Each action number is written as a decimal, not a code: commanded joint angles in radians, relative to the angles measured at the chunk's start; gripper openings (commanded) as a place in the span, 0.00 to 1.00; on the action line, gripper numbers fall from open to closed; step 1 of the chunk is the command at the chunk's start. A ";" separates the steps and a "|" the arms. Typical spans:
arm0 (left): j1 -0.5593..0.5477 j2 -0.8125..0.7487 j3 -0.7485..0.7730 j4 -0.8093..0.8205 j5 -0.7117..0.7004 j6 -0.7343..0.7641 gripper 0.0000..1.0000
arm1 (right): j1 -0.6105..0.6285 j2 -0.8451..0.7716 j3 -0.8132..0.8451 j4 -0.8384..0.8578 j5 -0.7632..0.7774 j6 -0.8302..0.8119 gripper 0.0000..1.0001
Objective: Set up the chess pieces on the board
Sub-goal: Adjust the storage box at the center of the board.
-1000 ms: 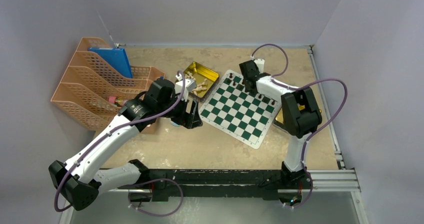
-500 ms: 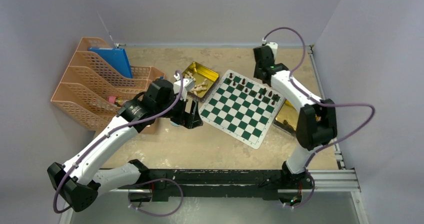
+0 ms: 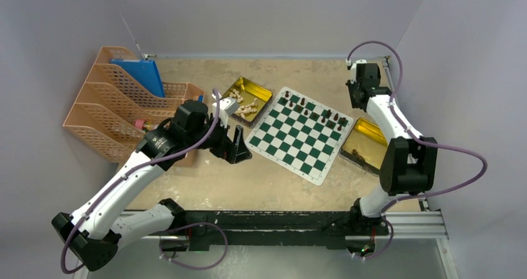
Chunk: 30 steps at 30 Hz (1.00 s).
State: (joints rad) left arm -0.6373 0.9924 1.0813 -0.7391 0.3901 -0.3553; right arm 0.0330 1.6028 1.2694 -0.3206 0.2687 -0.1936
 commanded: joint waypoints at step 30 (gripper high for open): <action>0.001 0.007 -0.015 -0.017 0.069 -0.026 0.88 | -0.142 0.146 -0.059 -0.067 -0.141 -0.440 0.25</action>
State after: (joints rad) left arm -0.6373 0.9943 1.0607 -0.7765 0.4507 -0.3843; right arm -0.0998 1.7519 1.2018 -0.3939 0.0971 -0.6071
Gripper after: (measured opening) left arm 0.881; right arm 0.252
